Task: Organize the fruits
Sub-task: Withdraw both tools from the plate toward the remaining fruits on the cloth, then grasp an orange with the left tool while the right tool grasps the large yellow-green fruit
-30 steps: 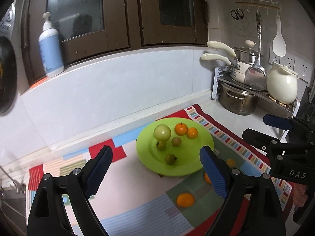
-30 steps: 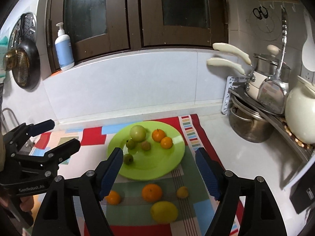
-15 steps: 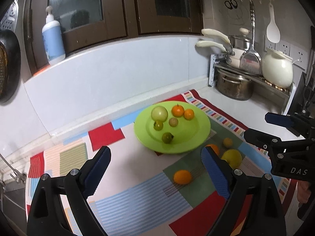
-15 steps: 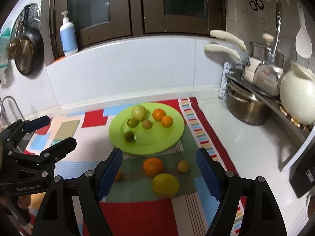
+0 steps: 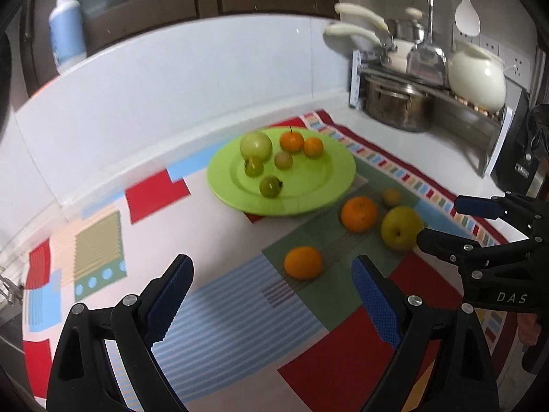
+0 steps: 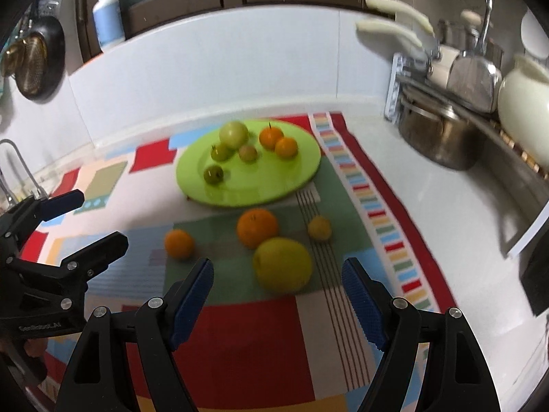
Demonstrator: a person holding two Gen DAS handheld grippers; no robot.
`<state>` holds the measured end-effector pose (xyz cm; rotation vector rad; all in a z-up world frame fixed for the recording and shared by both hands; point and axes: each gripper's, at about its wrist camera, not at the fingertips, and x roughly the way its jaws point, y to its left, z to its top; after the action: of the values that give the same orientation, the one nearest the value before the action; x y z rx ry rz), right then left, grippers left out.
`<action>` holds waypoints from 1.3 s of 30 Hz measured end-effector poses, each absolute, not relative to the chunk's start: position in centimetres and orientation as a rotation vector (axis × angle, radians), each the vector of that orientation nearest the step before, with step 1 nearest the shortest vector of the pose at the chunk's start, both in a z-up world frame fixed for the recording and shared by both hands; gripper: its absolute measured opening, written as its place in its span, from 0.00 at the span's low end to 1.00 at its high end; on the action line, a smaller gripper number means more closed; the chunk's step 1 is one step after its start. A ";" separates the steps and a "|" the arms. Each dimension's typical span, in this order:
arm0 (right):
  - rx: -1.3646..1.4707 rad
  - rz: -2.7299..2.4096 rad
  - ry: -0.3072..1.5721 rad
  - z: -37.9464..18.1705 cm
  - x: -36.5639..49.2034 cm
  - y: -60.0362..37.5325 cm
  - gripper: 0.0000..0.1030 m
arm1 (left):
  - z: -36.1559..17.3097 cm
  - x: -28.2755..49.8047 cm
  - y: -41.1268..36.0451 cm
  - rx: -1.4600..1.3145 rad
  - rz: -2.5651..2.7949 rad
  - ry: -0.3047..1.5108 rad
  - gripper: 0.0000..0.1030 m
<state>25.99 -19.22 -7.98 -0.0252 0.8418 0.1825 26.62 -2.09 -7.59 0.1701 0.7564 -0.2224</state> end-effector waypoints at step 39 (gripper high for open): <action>0.071 0.238 0.952 -12.8 29.7 -20.0 0.51 | -12.6 31.5 -3.9 0.088 -0.313 0.917 0.35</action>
<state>29.69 -19.99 -12.78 0.0714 0.9522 0.2375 31.49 -3.92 -12.58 0.0884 0.9174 -0.3133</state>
